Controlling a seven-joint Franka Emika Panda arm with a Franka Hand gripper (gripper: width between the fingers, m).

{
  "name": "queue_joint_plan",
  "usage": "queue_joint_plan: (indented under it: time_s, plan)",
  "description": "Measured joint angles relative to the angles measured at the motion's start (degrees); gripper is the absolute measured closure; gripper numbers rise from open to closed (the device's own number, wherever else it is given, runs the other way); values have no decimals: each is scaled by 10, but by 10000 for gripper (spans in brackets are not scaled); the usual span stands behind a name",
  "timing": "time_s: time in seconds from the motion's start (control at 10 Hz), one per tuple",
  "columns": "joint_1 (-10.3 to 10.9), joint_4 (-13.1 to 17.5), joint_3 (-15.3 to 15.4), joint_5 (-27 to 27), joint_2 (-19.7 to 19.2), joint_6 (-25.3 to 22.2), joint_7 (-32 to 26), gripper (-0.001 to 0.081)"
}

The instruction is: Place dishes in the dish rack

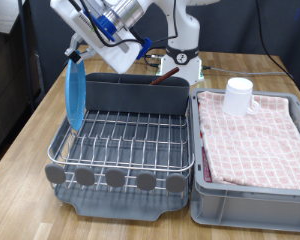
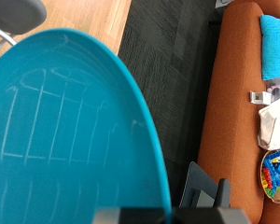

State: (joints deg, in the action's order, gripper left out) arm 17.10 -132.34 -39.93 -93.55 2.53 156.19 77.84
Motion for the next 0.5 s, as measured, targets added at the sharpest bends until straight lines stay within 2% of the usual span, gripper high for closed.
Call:
queue_joint_plan:
  time_s: [0.5]
  plan:
    - [0, -1, -11, -28, -28, 16, 50, 790]
